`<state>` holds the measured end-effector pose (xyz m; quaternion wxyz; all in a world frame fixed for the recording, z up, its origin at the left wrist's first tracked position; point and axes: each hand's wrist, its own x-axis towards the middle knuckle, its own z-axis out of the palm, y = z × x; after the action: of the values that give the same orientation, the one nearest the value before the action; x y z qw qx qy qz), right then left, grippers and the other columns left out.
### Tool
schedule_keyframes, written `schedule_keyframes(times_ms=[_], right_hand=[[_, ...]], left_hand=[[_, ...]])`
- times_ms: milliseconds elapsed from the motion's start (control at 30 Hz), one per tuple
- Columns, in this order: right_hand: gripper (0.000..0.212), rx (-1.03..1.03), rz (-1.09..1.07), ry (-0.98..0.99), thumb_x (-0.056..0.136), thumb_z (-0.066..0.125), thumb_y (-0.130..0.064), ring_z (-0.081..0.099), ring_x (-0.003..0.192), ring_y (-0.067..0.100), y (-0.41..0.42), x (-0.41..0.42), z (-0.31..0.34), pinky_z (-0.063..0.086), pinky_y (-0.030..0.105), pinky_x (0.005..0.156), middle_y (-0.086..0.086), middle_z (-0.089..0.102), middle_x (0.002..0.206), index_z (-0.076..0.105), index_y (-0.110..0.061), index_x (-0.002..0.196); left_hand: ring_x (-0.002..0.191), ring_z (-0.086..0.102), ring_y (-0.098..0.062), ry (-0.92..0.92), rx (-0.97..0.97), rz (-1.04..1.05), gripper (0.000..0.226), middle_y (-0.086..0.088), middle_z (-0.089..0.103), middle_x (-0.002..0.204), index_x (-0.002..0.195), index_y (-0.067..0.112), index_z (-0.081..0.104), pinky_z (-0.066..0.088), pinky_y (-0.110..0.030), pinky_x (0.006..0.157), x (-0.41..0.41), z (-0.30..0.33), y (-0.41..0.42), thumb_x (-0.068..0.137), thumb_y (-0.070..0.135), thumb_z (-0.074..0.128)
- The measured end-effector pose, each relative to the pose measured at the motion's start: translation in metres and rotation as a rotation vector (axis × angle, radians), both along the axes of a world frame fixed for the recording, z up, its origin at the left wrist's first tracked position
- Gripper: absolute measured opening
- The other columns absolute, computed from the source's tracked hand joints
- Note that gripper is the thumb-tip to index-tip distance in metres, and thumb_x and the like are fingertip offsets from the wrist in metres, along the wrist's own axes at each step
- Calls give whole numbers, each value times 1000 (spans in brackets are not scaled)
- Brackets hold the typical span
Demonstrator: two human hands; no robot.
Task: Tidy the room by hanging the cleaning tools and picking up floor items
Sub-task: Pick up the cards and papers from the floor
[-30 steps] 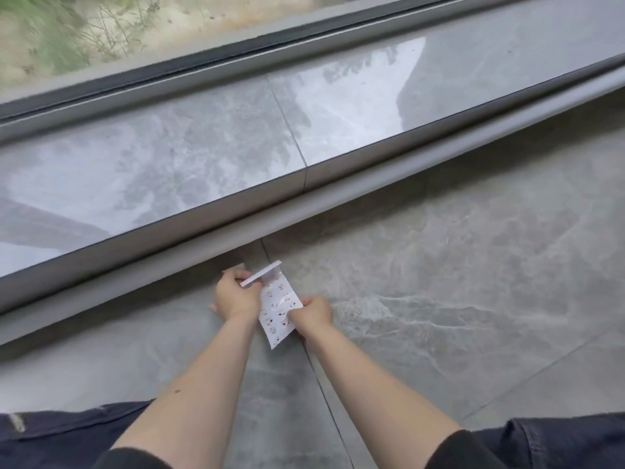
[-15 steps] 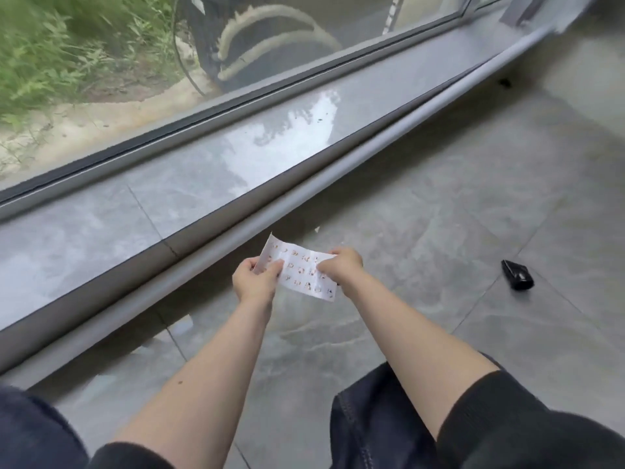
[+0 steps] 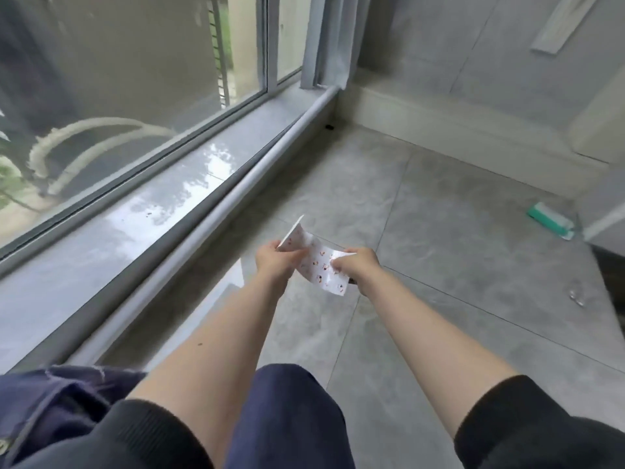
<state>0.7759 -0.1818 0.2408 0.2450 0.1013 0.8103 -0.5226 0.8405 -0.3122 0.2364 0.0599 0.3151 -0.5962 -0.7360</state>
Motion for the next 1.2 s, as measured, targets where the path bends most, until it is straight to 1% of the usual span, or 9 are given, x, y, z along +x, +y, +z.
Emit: schedule_keyframes(times_ms=[67,267,467,567,700,867,933,1133,1200], right_hand=[[21,13,-54,-22,78,58,4,62,75,23,14,-9,-9,51,25,63,10,62,93,61,-17,81],[20,-24,-233,-33,83,54,1,63,82,25,43,-43,-51,57,40,82,12,63,88,63,-13,94],[14,-69,-433,-183,90,52,2,57,63,15,72,-59,-115,52,22,48,12,60,85,61,-8,90],[24,-41,-519,-207,90,52,-2,58,68,15,82,-65,-148,50,23,56,10,62,86,60,-4,112],[33,-21,-616,-181,90,52,-5,50,61,10,87,-77,-182,42,21,54,1,54,72,57,-6,122],[43,-12,-707,-153,90,58,-16,47,68,13,81,-108,-211,39,20,54,5,61,95,53,-12,133],[43,2,-725,-163,90,60,-24,50,84,17,75,-123,-219,40,21,58,7,61,109,54,-12,131],[43,29,-856,-290,86,63,-30,58,94,26,60,-145,-236,49,34,87,9,58,111,55,-6,121],[18,44,-835,-251,87,61,-27,57,81,22,62,-143,-244,52,31,79,3,57,94,54,-14,98]], left_hand=[[60,43,-19,0,14,-53,16,-9,49,70,86,-2,60,32,-21,50,-19,-10,11,72,-3,68],[79,52,-23,-61,55,-111,9,-14,54,86,89,-1,62,46,-35,72,-63,-58,25,81,-5,59],[73,62,-27,-144,135,-206,9,-16,63,86,91,-7,65,57,-21,52,-85,-143,41,83,-5,61],[72,63,-28,-187,122,-217,4,-14,65,81,81,-1,65,56,-22,52,-94,-177,48,83,-4,62],[81,62,-29,-232,110,-273,21,-17,64,89,102,-13,62,57,-29,68,-105,-212,52,84,-2,63],[86,62,-29,-257,132,-192,10,-13,62,88,95,-4,60,54,-29,70,-121,-236,50,85,-3,60],[86,61,-29,-260,119,-199,9,-15,62,91,95,-3,59,55,-29,71,-128,-242,46,86,-3,60],[85,62,-31,-295,111,-259,8,-17,62,94,94,-2,59,55,-47,87,-135,-261,36,85,-1,61],[85,64,-31,-311,115,-258,14,-18,63,95,99,-3,59,57,-45,84,-133,-265,37,85,-2,60]])
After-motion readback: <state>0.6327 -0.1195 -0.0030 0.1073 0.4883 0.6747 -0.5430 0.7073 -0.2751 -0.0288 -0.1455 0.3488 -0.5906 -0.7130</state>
